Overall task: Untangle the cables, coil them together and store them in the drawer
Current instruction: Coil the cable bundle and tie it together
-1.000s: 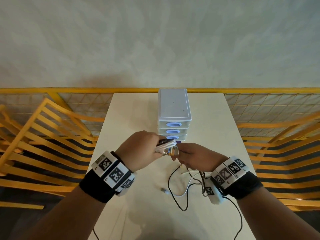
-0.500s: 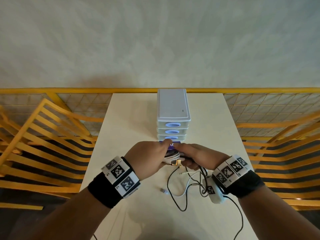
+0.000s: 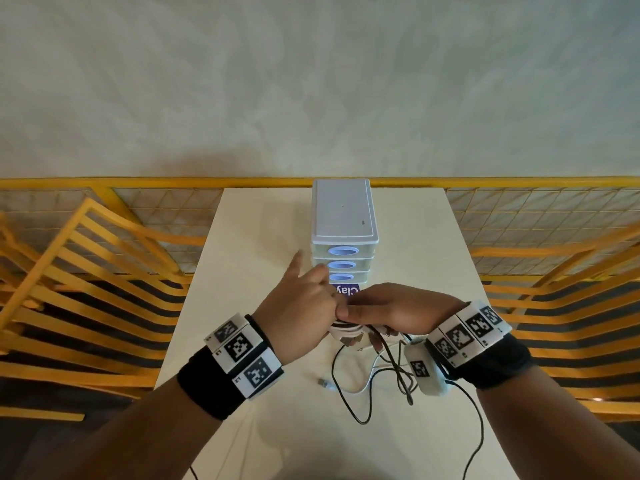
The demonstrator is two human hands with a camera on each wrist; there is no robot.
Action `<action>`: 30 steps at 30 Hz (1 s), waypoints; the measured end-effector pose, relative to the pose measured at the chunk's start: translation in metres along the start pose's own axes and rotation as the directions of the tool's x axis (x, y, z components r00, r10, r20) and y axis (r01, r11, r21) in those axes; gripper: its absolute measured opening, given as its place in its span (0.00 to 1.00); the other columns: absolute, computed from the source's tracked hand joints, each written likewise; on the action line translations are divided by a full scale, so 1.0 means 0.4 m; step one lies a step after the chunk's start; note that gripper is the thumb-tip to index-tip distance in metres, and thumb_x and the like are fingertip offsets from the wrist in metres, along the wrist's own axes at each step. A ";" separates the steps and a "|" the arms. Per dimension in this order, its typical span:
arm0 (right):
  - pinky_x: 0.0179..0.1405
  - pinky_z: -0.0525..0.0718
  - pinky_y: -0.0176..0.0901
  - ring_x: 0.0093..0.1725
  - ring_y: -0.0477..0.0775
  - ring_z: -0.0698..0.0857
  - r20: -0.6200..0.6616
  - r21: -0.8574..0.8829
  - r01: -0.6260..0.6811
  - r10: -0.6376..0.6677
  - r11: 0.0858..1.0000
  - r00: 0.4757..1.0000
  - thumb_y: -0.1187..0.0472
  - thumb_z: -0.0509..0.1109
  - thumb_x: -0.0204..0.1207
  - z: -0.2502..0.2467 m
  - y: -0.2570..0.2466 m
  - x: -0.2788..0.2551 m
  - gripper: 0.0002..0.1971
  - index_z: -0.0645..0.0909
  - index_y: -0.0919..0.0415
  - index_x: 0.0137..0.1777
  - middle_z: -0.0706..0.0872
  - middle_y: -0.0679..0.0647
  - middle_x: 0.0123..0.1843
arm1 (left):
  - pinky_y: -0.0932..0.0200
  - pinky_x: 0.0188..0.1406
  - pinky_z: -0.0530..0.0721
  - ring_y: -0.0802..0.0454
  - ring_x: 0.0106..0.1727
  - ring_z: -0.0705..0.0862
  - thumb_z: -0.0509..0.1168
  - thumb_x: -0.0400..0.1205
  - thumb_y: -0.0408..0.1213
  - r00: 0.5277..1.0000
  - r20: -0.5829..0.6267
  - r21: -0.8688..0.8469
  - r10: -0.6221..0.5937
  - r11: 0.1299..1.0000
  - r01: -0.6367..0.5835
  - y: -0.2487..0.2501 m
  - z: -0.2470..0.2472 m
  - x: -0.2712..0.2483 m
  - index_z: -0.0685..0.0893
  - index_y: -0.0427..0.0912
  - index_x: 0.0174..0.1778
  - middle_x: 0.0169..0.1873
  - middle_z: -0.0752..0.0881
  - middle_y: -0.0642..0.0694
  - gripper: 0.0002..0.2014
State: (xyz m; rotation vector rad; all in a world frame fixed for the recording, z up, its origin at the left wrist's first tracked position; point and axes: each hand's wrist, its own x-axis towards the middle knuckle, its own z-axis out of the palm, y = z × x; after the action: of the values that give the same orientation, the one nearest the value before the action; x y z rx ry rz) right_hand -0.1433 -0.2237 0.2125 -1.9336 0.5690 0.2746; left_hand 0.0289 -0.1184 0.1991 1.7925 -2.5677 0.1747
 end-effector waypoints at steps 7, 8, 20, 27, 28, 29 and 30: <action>0.49 0.84 0.29 0.44 0.39 0.88 0.015 -0.111 0.074 -0.073 0.991 0.997 0.43 0.61 0.88 0.019 -0.016 -0.004 0.10 0.81 0.45 0.57 0.86 0.36 0.46 | 0.54 0.30 0.69 0.41 0.39 0.86 0.69 0.79 0.36 0.982 0.159 -0.134 -0.098 0.984 0.120 -0.002 0.025 -0.008 0.81 0.42 0.53 0.40 0.87 0.46 0.08; 0.50 0.83 0.27 0.43 0.33 0.86 -0.013 -0.133 0.089 -0.091 0.987 0.996 0.44 0.61 0.89 0.024 -0.017 -0.003 0.11 0.80 0.48 0.61 0.85 0.37 0.47 | 0.53 0.32 0.71 0.40 0.42 0.87 0.65 0.83 0.38 0.973 0.195 -0.101 -0.123 0.984 0.145 -0.003 0.020 -0.006 0.79 0.42 0.59 0.44 0.88 0.46 0.10; 0.54 0.83 0.33 0.48 0.39 0.85 -0.048 -0.248 0.122 -0.138 0.961 0.989 0.46 0.60 0.90 0.068 -0.031 0.019 0.17 0.74 0.56 0.70 0.86 0.44 0.54 | 0.52 0.42 0.81 0.45 0.43 0.85 0.63 0.85 0.43 0.943 0.253 -0.007 -0.218 0.974 0.227 -0.012 -0.011 0.012 0.34 0.47 0.90 0.41 0.84 0.49 0.47; 0.40 0.75 0.37 0.38 0.44 0.79 -0.233 -0.416 0.124 -0.237 0.901 0.943 0.55 0.58 0.90 0.095 -0.004 0.039 0.09 0.73 0.60 0.61 0.84 0.47 0.48 | 0.54 0.31 0.78 0.48 0.30 0.80 0.67 0.81 0.43 0.930 0.231 -0.005 -0.287 0.955 0.296 -0.026 -0.026 0.017 0.29 0.49 0.88 0.29 0.77 0.52 0.54; 0.40 0.75 0.37 0.39 0.45 0.80 -0.233 -0.423 0.119 -0.235 0.898 0.944 0.54 0.58 0.90 0.095 -0.005 0.037 0.10 0.74 0.60 0.60 0.86 0.48 0.48 | 0.55 0.31 0.77 0.48 0.30 0.79 0.67 0.81 0.43 0.925 0.244 0.001 -0.293 0.953 0.302 -0.025 -0.023 0.018 0.28 0.49 0.88 0.28 0.76 0.52 0.54; 0.40 0.76 0.35 0.39 0.44 0.80 -0.227 -0.405 0.116 -0.222 0.907 0.948 0.54 0.59 0.90 0.094 -0.007 0.036 0.09 0.75 0.59 0.59 0.87 0.48 0.49 | 0.55 0.31 0.76 0.47 0.30 0.79 0.67 0.81 0.44 0.921 0.251 0.006 -0.297 0.952 0.305 -0.024 -0.019 0.018 0.28 0.50 0.87 0.28 0.75 0.53 0.55; 0.39 0.76 0.31 0.38 0.41 0.82 -0.212 -0.344 0.115 -0.196 0.932 0.957 0.54 0.61 0.89 0.090 -0.009 0.033 0.08 0.77 0.57 0.58 0.88 0.47 0.48 | 0.55 0.31 0.76 0.47 0.31 0.80 0.67 0.82 0.44 0.923 0.250 0.008 -0.293 0.954 0.301 -0.021 -0.015 0.018 0.27 0.50 0.87 0.29 0.77 0.53 0.54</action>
State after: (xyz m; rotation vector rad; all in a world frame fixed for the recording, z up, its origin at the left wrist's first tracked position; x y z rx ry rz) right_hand -0.1277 -0.1935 0.1946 -2.3452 0.5492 0.0280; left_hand 0.0338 -0.1274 0.2064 2.2939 -2.3803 -0.0991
